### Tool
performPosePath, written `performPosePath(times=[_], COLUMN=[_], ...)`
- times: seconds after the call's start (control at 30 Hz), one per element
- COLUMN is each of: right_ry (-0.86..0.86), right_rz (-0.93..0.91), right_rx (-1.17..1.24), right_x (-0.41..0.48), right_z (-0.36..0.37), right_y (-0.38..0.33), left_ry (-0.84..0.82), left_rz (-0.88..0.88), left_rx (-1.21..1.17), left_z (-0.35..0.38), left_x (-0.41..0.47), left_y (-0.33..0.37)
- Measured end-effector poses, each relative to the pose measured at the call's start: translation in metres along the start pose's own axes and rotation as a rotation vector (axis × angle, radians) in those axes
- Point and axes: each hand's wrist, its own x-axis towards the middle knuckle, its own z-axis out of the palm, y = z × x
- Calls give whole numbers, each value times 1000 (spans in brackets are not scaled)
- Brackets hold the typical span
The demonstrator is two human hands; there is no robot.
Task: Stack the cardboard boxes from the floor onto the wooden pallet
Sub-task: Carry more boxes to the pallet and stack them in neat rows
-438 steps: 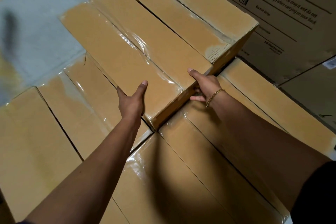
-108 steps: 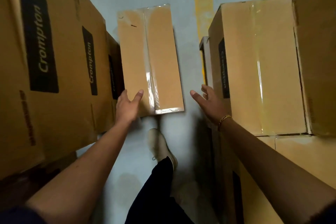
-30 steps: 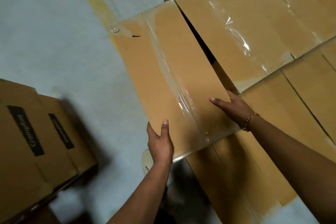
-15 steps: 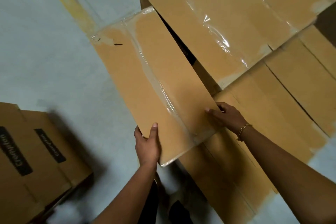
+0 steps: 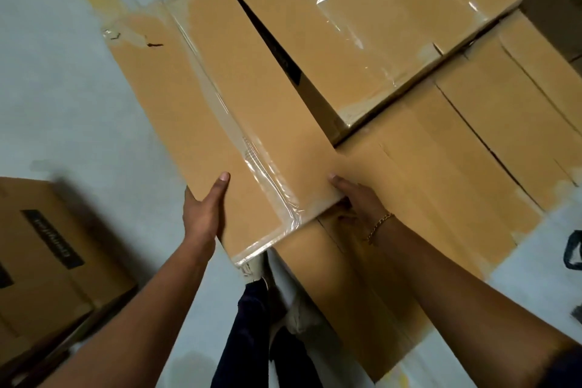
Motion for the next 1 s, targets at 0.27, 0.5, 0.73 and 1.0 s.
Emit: performPosePath(times=[0.27, 0.5, 0.73, 1.0], right_ry=[60, 71, 68, 68], right_rz=[10, 10, 20, -3], right_rx=[43, 17, 15, -7], right_x=[13, 27, 30, 35], right_z=[2, 7, 14, 28], right_y=[-20, -53, -62, -74], left_ry=[-16, -19, -8, 8], left_rz=[-23, -18, -11, -5], left_rx=[-36, -45, -41, -30], left_z=[14, 25, 24, 21], left_x=[11, 28, 38, 55], left_y=[10, 29, 34, 47])
